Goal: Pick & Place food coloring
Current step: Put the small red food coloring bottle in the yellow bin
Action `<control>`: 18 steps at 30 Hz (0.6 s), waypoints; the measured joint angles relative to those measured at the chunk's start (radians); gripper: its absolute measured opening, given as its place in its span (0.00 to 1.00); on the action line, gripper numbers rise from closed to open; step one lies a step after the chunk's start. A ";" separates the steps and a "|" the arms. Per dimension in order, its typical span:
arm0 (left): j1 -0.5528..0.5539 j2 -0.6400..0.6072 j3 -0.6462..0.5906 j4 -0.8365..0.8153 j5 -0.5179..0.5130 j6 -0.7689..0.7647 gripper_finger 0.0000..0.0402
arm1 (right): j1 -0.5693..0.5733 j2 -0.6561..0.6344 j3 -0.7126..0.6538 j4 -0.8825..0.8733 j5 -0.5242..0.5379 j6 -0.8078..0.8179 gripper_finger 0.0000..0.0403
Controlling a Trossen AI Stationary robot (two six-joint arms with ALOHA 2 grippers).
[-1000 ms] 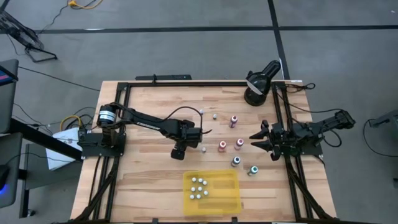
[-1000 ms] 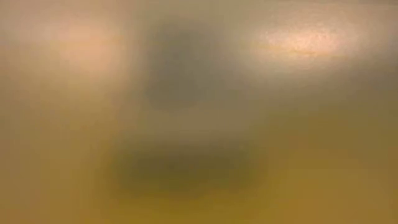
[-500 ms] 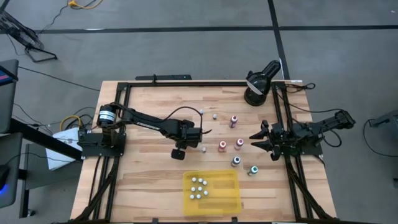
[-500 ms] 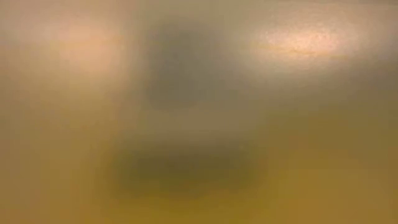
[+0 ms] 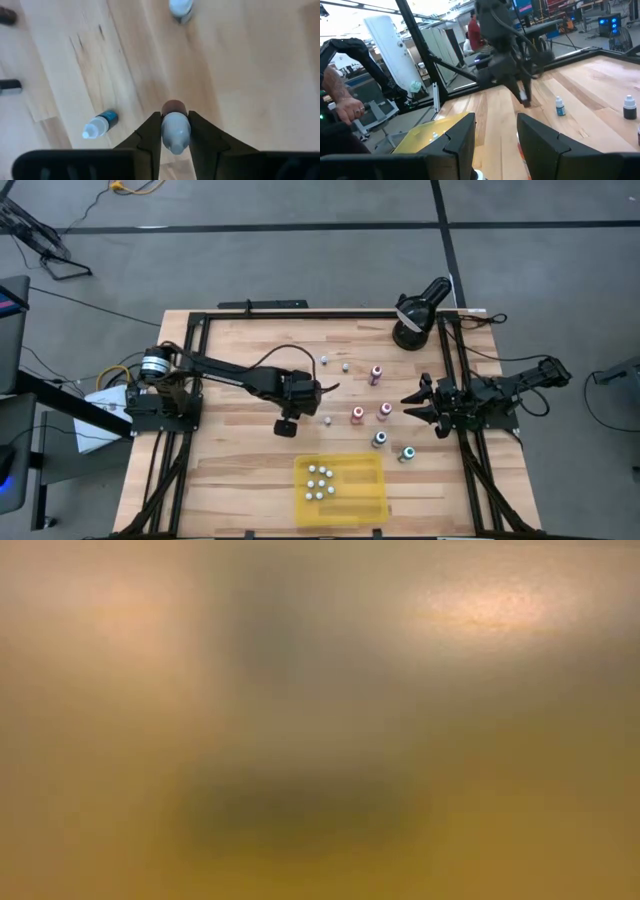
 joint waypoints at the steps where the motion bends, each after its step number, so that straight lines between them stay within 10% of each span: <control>1: -0.008 -0.018 0.000 -0.005 0.000 -0.008 0.17 | 0.000 0.000 0.000 0.000 0.000 0.000 0.34; 18: -0.176 -0.169 0.027 -0.098 -0.002 -0.165 0.19 | 0.000 0.000 0.000 0.000 0.000 0.000 0.34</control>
